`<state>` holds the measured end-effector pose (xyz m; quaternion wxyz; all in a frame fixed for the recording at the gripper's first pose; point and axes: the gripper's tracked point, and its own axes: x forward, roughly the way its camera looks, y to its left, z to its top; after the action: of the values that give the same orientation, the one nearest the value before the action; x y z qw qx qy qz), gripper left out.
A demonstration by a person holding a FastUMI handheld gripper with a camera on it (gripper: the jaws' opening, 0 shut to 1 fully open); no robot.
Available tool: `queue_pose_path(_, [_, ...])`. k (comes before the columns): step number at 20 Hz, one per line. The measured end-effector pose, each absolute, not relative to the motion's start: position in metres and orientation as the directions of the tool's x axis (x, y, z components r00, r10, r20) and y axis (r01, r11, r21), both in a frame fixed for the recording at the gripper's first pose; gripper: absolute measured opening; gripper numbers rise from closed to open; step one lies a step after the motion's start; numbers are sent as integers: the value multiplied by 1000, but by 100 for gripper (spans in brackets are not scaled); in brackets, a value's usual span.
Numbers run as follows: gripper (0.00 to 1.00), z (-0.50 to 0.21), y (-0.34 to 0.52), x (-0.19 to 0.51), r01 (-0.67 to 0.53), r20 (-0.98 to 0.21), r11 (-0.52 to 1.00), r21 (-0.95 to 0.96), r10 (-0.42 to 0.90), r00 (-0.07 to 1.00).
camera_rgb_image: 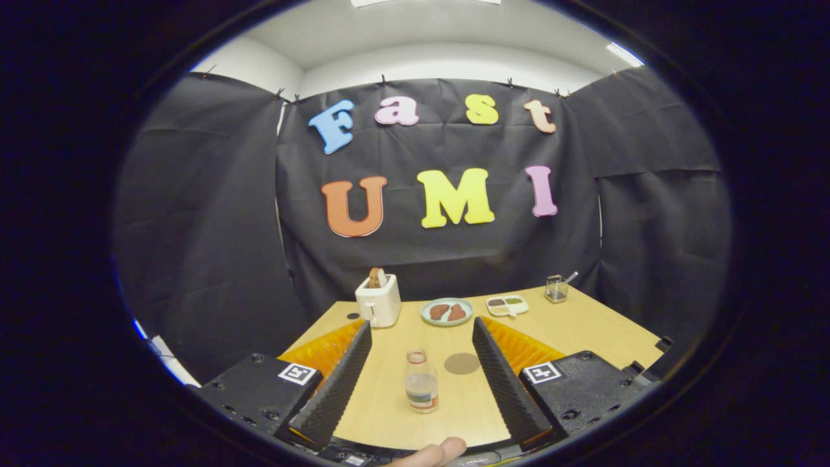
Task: Take the bottle from table, then pour the juice into the cup, finally place the bottle on the coaster
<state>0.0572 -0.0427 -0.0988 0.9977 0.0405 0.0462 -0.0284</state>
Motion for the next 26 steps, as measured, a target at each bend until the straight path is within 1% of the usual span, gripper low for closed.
queue_pose_path(5, [100, -155, -45, 75, 50, -179, 996, 76, -36, 983])
queue_pose_path(8, [100, -173, -49, 83, 55, -173, 995, 79, -40, 984])
queue_pose_path(12, [100, -204, -47, 100, 70, -148, 997, 29, -65, 987])
queue_pose_path(16, [100, -246, -38, 119, 79, -139, 997, -16, -80, 987])
queue_pose_path(19, [100, -278, -25, 138, 73, -144, 997, 0, -72, 987])
queue_pose_path(22, [100, -307, -30, 151, 124, -150, 992, 9, -122, 981])
queue_pose_path(26, [100, -332, -27, 175, 133, -154, 991, -8, -132, 979])
